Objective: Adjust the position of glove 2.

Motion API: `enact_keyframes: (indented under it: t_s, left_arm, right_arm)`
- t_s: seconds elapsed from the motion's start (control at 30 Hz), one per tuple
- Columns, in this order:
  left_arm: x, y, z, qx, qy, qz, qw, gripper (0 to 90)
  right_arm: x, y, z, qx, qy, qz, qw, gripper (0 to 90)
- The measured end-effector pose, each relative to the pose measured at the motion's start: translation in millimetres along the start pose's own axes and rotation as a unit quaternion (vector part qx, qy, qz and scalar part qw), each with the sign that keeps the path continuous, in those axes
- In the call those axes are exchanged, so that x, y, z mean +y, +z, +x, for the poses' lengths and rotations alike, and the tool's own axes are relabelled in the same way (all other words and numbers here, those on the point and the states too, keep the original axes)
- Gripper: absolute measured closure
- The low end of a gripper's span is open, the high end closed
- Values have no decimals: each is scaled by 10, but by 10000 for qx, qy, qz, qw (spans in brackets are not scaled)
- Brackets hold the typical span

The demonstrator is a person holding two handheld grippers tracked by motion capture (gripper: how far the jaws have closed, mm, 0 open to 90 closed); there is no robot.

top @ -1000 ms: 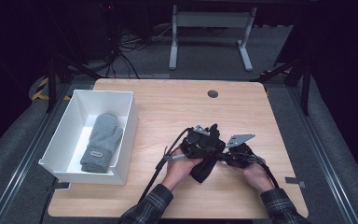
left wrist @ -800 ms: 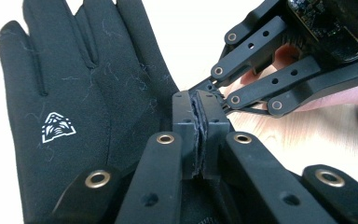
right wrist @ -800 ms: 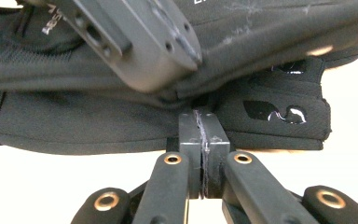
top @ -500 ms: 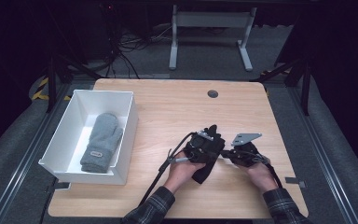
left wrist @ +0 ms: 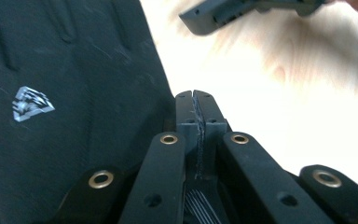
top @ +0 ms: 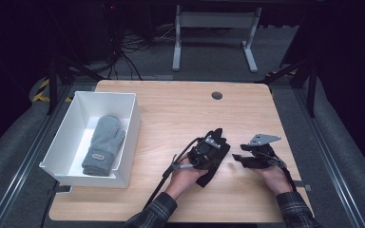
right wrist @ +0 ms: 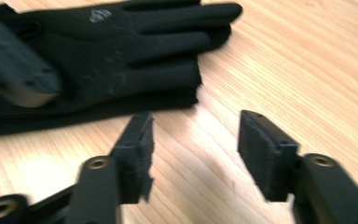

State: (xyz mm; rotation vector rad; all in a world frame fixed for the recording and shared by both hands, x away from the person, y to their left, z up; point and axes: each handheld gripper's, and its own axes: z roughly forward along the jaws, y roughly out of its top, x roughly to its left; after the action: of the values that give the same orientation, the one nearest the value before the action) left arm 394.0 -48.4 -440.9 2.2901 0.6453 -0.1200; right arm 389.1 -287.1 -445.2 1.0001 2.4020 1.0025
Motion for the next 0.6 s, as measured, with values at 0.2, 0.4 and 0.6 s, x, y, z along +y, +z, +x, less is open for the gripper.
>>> enact_keyframes:
  t_s: [0.2,0.4,0.6]
  left_arm:
    - [-105,-29,-20,-59,22,154,9999,900]
    - [-208,-113,-21,-15,77,278,9996,900]
    - [-327,-241,7,68,54,326,9994,900]
  right_arm:
    - [-79,-25,-53,-78,72,86,9999,374]
    - [-159,-62,-104,-148,139,102,9997,322]
    - [-259,-156,-139,-165,235,86,9996,277]
